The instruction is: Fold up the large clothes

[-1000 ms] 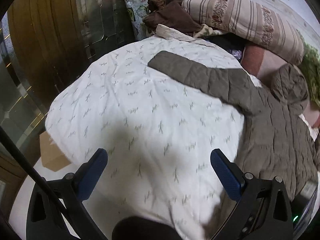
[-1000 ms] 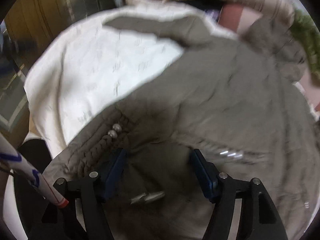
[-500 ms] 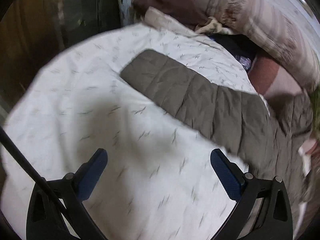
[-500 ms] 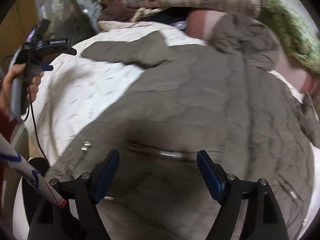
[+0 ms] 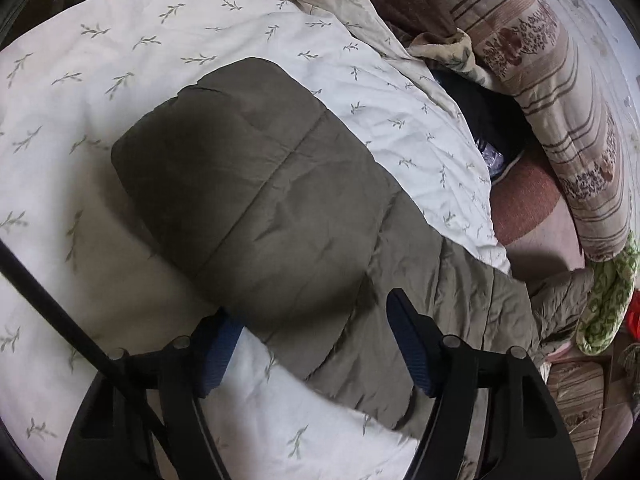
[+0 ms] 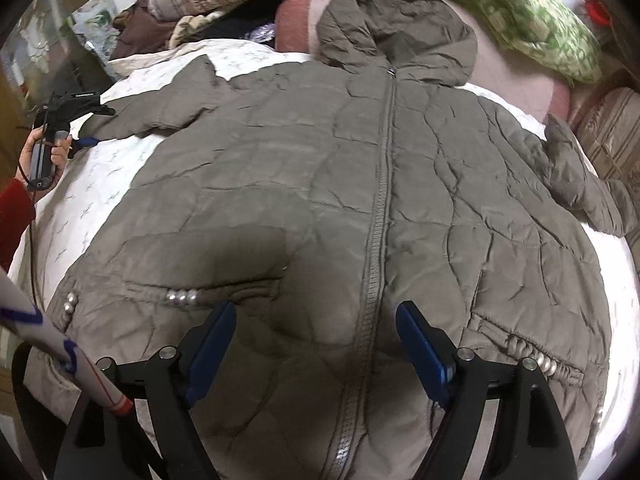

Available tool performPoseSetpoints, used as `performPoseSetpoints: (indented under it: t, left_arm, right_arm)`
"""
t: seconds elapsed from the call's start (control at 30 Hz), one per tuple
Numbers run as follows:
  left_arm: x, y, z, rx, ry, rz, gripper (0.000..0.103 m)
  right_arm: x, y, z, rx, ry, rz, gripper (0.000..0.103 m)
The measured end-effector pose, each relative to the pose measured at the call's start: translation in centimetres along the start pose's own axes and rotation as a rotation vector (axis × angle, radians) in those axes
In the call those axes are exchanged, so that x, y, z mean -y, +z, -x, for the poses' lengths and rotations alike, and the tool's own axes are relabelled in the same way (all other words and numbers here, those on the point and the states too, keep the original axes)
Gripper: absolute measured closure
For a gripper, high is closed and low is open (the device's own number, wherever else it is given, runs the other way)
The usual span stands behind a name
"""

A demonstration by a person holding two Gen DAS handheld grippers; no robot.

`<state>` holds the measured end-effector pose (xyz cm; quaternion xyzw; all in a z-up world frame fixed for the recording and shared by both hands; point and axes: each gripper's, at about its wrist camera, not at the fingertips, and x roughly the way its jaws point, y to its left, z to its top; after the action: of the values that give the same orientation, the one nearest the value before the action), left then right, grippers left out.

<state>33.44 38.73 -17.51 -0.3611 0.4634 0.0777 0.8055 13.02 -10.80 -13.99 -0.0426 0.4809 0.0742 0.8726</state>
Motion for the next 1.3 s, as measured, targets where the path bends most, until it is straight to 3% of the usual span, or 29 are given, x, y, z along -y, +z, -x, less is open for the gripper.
performPoseSetpoints:
  t: [0.03,0.07,0.1,0.17,0.27,0.4,0.53,0.6,0.7,0.73,0.77,0.9,0.97,1.07,1.13,1.2,1.3]
  left_arm:
    - [0.3,0.2,-0.1,-0.001,0.019,-0.01,0.036]
    - [0.6,0.3,0.1,0.003,0.044,-0.023,0.064]
    - [0.9,0.2,0.3,0.01,0.083,-0.036,0.074]
    - [1.8,0.0,1.1,0.017,0.134,-0.054,0.083]
    - [5.0,-0.8,3.9,0.075,0.189,-0.137,0.089]
    - [11.6,-3.3,7.9,0.142,0.161,-0.274,0.093]
    - [19.9,-8.9,10.0,0.125,0.032,-0.453,0.094]
    - [23.2,-12.3,9.7,0.076,-0.057,-0.511,0.094]
    - [27.5,-18.6,7.1,-0.031,-0.141,-0.58,0.09]
    - [28.2,-20.3,6.0,-0.067,-0.146,-0.584,0.083]
    - [28.7,-21.7,5.0,-0.098,-0.146,-0.585,0.074]
    - [29.9,-28.3,2.7,-0.169,-0.083,-0.673,0.066]
    - [29.8,-30.5,3.7,-0.178,-0.112,-0.713,0.055]
    - [29.0,-32.9,7.2,-0.121,-0.156,-0.769,0.039]
    - [28.3,-34.0,9.2,-0.055,-0.154,-0.811,0.038]
    - [27.5,-34.4,10.8,0.035,-0.106,-0.865,0.036]
    - [26.8,-33.4,10.8,0.17,0.03,-0.887,0.032]
  right_arm:
    - [0.1,0.1,-0.2,0.001,-0.005,-0.006,0.017]
    - [0.1,0.2,-0.3,0.002,-0.008,-0.009,0.017]
    - [0.1,0.2,-0.4,0.002,-0.009,-0.013,0.017]
    - [0.4,0.2,-0.4,0.002,-0.004,-0.027,0.017]
    - [0.8,0.0,0.5,0.028,-0.003,-0.038,0.017]
    - [1.9,-0.4,2.2,0.07,-0.003,-0.052,0.017]
    - [3.9,-1.3,3.9,0.098,-0.003,-0.119,0.017]
    - [5.1,-1.9,4.7,0.103,0.003,-0.16,0.017]
    - [6.7,-2.8,5.8,0.112,-0.003,-0.205,0.017]
    - [7.3,-3.2,6.4,0.117,-0.01,-0.222,0.017]
    - [8.0,-3.5,7.0,0.124,-0.017,-0.237,0.017]
    - [10.4,-4.8,9.1,0.138,-0.05,-0.266,0.017]
    - [11.5,-5.4,9.9,0.137,-0.058,-0.28,0.013]
    - [12.6,-5.6,10.3,0.123,-0.019,-0.319,0.011]
    - [12.8,-5.1,9.9,0.109,0.022,-0.337,0.011]
    - [12.5,-4.1,9.2,0.095,0.059,-0.342,0.011]
    - [11.7,-1.4,7.3,0.091,0.064,-0.326,0.011]
